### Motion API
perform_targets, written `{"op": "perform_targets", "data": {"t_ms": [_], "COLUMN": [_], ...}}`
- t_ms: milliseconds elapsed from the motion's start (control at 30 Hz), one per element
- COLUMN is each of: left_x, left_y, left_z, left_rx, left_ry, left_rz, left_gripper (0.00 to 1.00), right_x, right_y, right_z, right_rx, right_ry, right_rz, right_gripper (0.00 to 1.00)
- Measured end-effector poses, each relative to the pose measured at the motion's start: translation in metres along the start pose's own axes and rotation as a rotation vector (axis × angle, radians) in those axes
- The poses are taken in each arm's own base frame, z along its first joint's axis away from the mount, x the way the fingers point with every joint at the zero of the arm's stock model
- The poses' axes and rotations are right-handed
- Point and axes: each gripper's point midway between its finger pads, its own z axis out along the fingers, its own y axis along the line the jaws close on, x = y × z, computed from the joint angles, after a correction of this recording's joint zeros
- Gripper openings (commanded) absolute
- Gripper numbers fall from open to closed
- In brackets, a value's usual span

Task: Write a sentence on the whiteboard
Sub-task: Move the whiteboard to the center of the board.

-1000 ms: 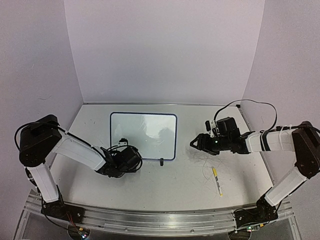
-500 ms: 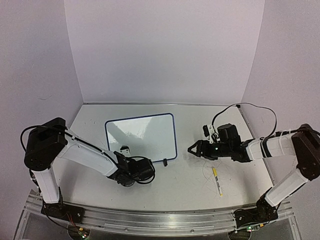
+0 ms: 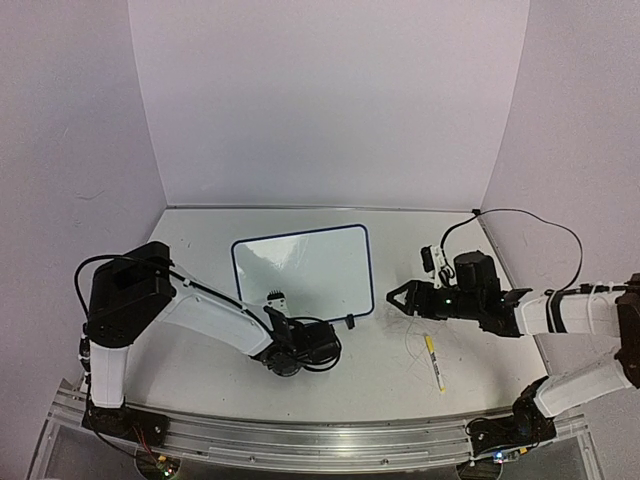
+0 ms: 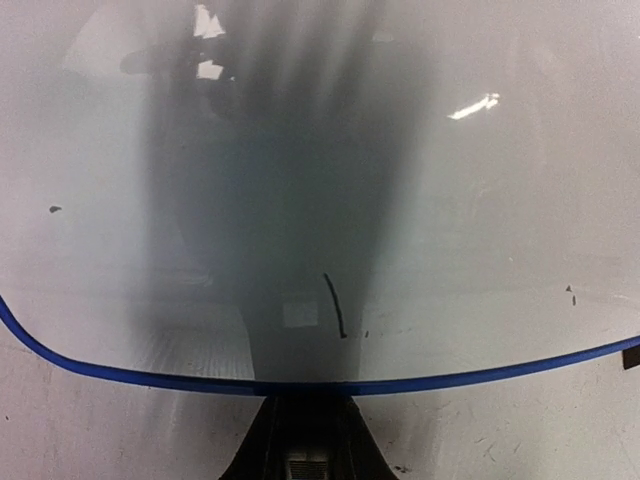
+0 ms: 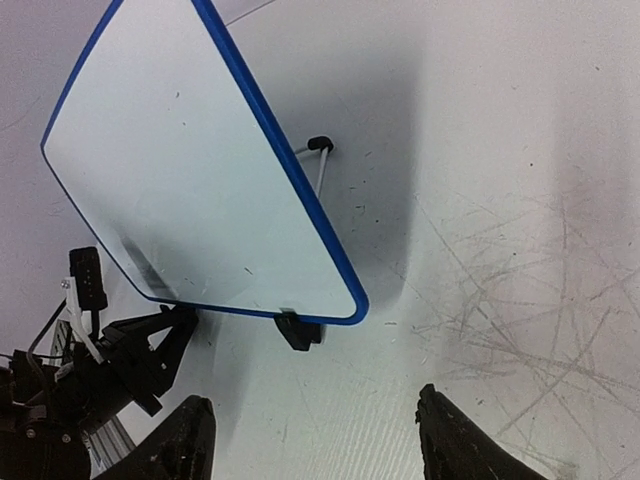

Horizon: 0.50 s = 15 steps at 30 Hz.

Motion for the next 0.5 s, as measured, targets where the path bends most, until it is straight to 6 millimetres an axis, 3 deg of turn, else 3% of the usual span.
{"op": "perform_targets", "data": {"t_ms": [267,433,500], "left_x": [0.006,0.009,0.009], "left_y": [-0.027,-0.03,-0.031], "left_z": [-0.004,-0.005,-0.005], "left_rx": [0.036,0.045,0.045], "left_ry": [-0.021,-0.021,-0.023], "left_rz": [0.035,0.042,0.042], "left_gripper": [0.0,0.0,0.08], "right_x": [-0.015,-0.016,-0.015], "right_y": [0.003,0.002,0.001], "right_z": [-0.018,-0.021,-0.021], "right_rx": [0.027,0.04,0.045], "right_ry": [-0.074,-0.081,-0.075], "right_rz": [-0.035,-0.04,-0.038], "right_gripper": [0.71,0.71,0.71]}}
